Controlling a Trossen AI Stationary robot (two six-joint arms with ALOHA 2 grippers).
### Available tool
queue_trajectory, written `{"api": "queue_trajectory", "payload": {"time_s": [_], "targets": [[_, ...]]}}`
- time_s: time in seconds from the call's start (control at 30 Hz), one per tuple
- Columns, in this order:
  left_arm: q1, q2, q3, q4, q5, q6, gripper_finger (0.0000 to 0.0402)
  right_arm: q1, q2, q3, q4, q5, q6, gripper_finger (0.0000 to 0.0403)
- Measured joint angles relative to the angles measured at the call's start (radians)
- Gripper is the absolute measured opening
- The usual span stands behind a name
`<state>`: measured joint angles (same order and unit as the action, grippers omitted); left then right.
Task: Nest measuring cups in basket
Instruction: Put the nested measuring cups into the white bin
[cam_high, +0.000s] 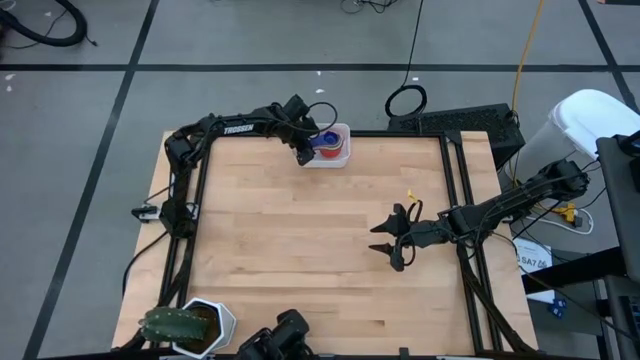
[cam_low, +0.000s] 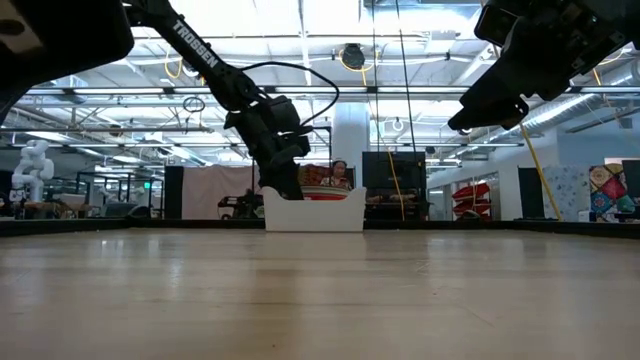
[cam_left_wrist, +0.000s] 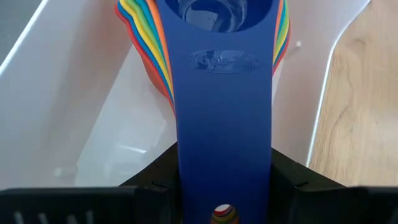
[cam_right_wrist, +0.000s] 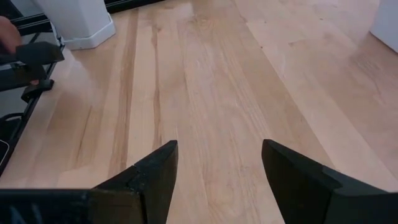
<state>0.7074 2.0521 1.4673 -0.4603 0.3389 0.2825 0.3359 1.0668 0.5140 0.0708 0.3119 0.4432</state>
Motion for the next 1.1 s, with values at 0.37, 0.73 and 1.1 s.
{"api": "queue_trajectory", "payload": {"time_s": [0.37, 0.73, 1.1], "targets": [[-0.001, 0.0, 0.0, -0.007, -0.027, -0.022, 0.0165, 0.0, 0.0, 0.0, 0.0, 0.0, -0.01, 0.0224], [-0.001, 0.001, 0.0, -0.003, -0.035, -0.02, 0.0183, 0.0, 0.0, 0.0, 0.0, 0.0, -0.01, 0.0224], [-0.003, -0.002, -0.001, 0.001, -0.036, -0.03, 0.0194, 0.0, 0.0, 0.0, 0.0, 0.0, -0.01, 0.0224]]}}
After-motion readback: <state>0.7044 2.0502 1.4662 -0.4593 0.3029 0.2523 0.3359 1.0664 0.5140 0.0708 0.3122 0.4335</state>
